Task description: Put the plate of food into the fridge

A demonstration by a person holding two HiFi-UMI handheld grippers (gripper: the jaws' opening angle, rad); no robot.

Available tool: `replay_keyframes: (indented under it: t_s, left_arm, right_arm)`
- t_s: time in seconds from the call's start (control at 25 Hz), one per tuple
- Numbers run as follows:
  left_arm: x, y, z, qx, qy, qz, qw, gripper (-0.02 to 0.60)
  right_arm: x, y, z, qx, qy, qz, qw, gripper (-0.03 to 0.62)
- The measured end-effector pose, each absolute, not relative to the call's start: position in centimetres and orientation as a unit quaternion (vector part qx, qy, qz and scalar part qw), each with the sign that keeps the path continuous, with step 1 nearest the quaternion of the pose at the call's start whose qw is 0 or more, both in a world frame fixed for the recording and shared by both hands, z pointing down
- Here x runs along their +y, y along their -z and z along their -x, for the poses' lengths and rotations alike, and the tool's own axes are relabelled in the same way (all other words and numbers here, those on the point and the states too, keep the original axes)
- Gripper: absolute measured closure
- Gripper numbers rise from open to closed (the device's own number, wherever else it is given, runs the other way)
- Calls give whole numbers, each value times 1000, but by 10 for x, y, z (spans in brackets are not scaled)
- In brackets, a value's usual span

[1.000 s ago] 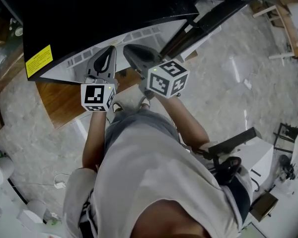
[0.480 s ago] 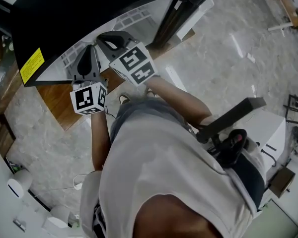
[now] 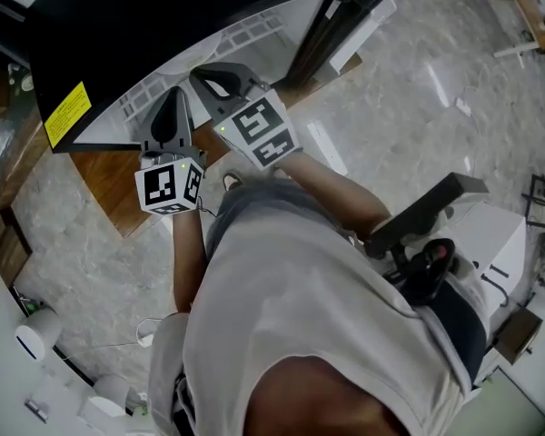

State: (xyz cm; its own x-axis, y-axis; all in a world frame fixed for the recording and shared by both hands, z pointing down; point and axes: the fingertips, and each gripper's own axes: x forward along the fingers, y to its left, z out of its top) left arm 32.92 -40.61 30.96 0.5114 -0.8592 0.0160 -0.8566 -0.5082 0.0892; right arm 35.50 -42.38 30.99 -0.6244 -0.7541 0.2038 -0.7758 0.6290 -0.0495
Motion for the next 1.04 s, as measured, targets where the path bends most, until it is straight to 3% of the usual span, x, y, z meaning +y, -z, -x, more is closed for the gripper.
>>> replay_keyframes:
  t_s: [0.16,0.48,1.04]
  left_arm:
    - [-375,-317,-340,-469,44,-877,98,563]
    - [-307,-373,-331,-420,-58,-901,90,562]
    - [-297,-314,-321,-454,-34,-888,60,563]
  right_arm:
    - [-388,-326,-355,-896,-67,-427,99,576]
    - [-318,-378,-376,-894,-93,-404,172,576]
    - [-314,-301,-397,-903,-33,-418,90,576]
